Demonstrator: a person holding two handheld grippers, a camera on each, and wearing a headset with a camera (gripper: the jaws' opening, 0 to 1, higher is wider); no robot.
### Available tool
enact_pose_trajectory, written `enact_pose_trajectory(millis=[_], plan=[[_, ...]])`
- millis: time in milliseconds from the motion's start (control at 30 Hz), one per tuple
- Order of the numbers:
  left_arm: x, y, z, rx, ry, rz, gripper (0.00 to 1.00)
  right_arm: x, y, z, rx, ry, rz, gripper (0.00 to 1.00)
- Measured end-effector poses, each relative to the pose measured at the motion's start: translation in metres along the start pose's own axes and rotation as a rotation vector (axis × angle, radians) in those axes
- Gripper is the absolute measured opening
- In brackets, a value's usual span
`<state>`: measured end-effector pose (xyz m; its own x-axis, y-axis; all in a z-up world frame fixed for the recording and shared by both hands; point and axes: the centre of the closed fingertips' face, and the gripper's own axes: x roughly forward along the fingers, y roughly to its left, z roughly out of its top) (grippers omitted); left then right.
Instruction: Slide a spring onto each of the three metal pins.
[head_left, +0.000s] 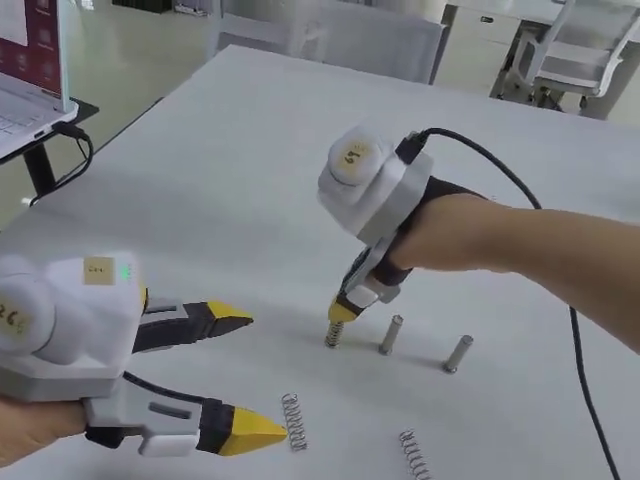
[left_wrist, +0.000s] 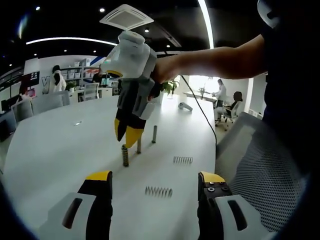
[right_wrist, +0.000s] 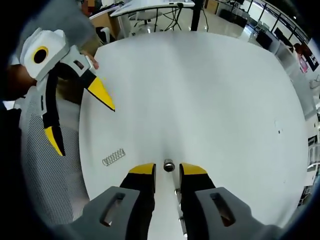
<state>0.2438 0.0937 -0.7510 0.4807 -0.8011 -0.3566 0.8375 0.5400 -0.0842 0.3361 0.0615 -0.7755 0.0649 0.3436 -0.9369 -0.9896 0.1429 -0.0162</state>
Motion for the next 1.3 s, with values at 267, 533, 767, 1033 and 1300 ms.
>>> enact_pose_trajectory(millis=[267, 533, 767, 1033, 1300], plan=[[0.004, -0.002, 0.004, 0.008, -0.005, -0.011, 0.66, -0.015, 0.009, -0.006, 0.001, -0.021, -0.016, 0.17], [0.003, -0.006, 0.003, 0.018, -0.006, -0.025, 0.66, -0.022, 0.025, -0.02, 0.021, -0.035, -0.031, 0.16], [0.004, -0.009, 0.002, 0.025, -0.001, -0.043, 0.66, -0.026, 0.04, -0.042, 0.069, -0.055, -0.043, 0.16], [0.007, -0.012, 0.002, 0.034, 0.009, -0.059, 0.65, -0.019, 0.055, -0.074, 0.145, -0.044, -0.044, 0.16], [0.012, -0.015, 0.005, 0.039, 0.008, -0.075, 0.65, -0.009, 0.073, -0.102, 0.256, -0.033, -0.052, 0.16]])
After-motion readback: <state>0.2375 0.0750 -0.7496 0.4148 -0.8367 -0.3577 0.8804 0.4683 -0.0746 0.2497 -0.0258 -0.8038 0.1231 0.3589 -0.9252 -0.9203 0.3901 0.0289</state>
